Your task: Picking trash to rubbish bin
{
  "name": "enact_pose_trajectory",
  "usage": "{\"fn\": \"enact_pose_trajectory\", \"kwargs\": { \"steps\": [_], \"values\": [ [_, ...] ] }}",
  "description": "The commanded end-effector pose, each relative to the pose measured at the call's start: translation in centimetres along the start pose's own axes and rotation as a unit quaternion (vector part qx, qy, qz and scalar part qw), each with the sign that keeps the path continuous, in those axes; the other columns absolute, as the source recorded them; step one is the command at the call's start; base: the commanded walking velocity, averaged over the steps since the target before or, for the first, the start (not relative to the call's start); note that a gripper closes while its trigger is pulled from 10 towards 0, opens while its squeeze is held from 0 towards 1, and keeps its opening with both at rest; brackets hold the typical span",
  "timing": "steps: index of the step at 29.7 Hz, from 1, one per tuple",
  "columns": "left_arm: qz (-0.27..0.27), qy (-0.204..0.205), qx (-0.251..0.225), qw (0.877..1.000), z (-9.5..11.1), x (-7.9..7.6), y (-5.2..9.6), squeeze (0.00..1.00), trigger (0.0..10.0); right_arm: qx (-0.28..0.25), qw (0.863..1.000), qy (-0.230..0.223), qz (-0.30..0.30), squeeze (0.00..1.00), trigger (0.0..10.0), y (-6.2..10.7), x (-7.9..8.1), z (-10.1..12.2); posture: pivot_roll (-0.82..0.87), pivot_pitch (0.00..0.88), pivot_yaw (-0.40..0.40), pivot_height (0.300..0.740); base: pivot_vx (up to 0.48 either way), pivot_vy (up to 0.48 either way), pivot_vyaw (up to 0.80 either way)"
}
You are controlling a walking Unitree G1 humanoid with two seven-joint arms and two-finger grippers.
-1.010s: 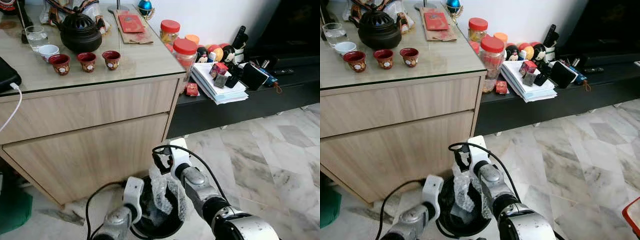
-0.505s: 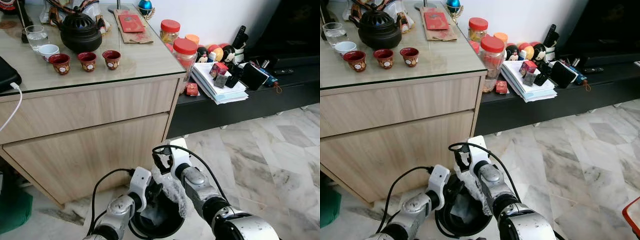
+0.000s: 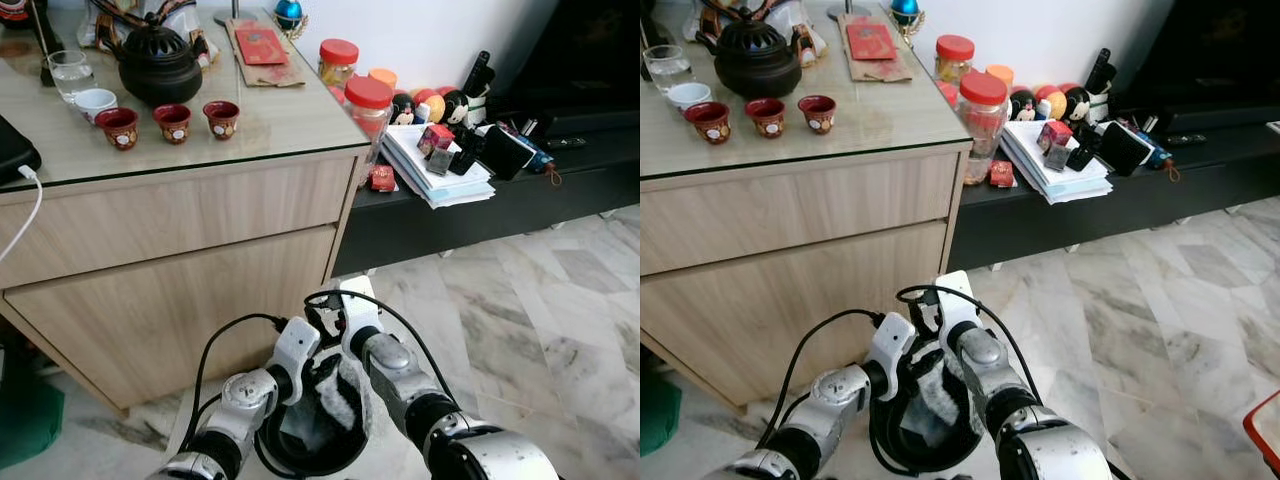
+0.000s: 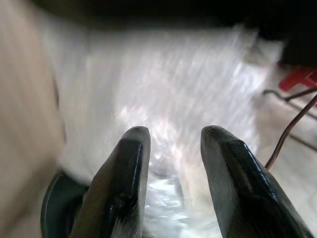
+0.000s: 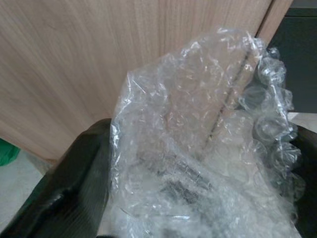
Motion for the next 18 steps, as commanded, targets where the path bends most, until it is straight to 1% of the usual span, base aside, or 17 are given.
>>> {"fn": "enact_pose_trajectory", "kwargs": {
  "steps": [1,2,3,4,5,6,8,10,11,12,13,15,16,18],
  "values": [
    [0.005,0.008,0.021,1.0,-1.1,-0.3,0.1,0.0,10.0,0.0,1.0,0.005,-0.001,0.0,10.0,-0.1,-0.1,0.4,0.01,0.101,-0.2,0.74,0.0,0.0,0.0],
    [0.017,0.01,0.028,0.999,-1.4,0.0,0.2,0.0,10.0,-0.001,1.0,0.005,-0.001,0.0,10.0,-0.2,-0.1,0.5,0.01,0.101,-0.2,0.74,0.0,0.0,0.0],
    [0.04,0.026,0.033,0.998,-2.0,0.5,0.5,0.0,10.0,-0.004,1.0,0.005,-0.001,0.0,10.0,-0.2,-0.2,0.7,0.01,0.101,-0.2,0.74,0.0,0.0,0.0],
    [0.054,0.034,0.037,0.997,-2.3,0.9,0.7,0.0,10.0,-0.005,1.0,0.005,-0.001,0.0,10.0,-0.2,-0.2,0.8,0.01,0.101,-0.2,0.74,0.0,0.0,0.0],
    [0.07,0.052,0.04,0.995,-2.7,1.3,0.9,0.0,10.0,-0.007,1.0,0.005,-0.001,0.0,10.0,-0.2,-0.2,0.9,0.01,0.101,-0.2,0.74,0.0,0.0,0.0],
    [0.075,0.059,0.043,0.994,-2.9,1.4,1.1,0.0,10.0,-0.008,1.0,0.005,-0.001,0.0,10.0,-0.2,-0.3,1.0,0.01,0.103,-0.203,0.74,0.0,0.0,0.0],
    [0.089,0.056,0.056,0.993,-3.6,1.7,1.5,0.0,10.0,-0.011,1.0,0.005,-0.001,0.0,10.0,-0.3,-0.2,1.2,0.01,0.103,-0.203,0.74,0.0,0.0,0.0],
    [0.098,0.058,0.068,0.991,-4.3,1.8,1.8,0.0,10.0,-0.014,1.0,0.005,0.0,0.0,10.0,-0.3,-0.2,1.4,0.01,0.103,-0.203,0.74,0.0,0.0,0.0],
    [0.098,0.058,0.068,0.991,-4.3,1.8,1.8,0.0,10.0,-0.014,1.0,0.005,0.0,0.0,10.0,-0.3,-0.2,1.4,0.01,0.103,-0.203,0.74,0.0,0.0,0.0],
    [0.107,0.061,0.078,0.989,-4.9,1.9,2.1,0.0,10.0,-0.016,1.0,0.004,0.0,0.0,10.0,-0.3,-0.2,1.5,0.0,0.104,-0.204,0.74,0.0,0.0,0.0],
    [0.116,0.068,0.086,0.987,-5.5,2.0,2.4,0.0,10.0,-0.018,1.0,0.004,0.001,0.0,10.0,-0.4,-0.1,1.7,0.0,0.104,-0.204,0.74,0.0,0.0,0.0],
    [0.121,0.073,0.091,0.986,-5.9,2.0,2.6,0.0,10.0,-0.019,1.0,0.004,0.001,0.0,10.0,-0.4,-0.1,1.8,0.0,0.103,-0.203,0.74,0.0,0.0,0.0],
    [0.126,0.082,0.099,0.984,-6.5,1.9,2.8,0.0,10.0,-0.019,1.0,0.003,0.001,0.0,10.0,-0.4,-0.1,1.8,0.0,0.103,-0.203,0.74,0.0,0.0,0.0],
    [0.13,0.087,0.103,0.982,-6.8,1.8,2.9,0.0,10.0,-0.02,1.0,0.003,0.001,0.0,10.0,-0.4,-0.1,1.8,0.0,0.103,-0.204,0.74,0.0,0.0,0.0]
  ]
}}
Point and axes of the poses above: a point about 5 cm out from each wrist's last joint towards the gripper, its own y axis pointing back from the gripper into the wrist, its own z axis along the axis of the wrist's last joint, x = y × z, the point moved 5 cm from there along -y, pointing out of the wrist towards the gripper, and after that the axes turned 2 degrees about -y, right-handed, at the moved point
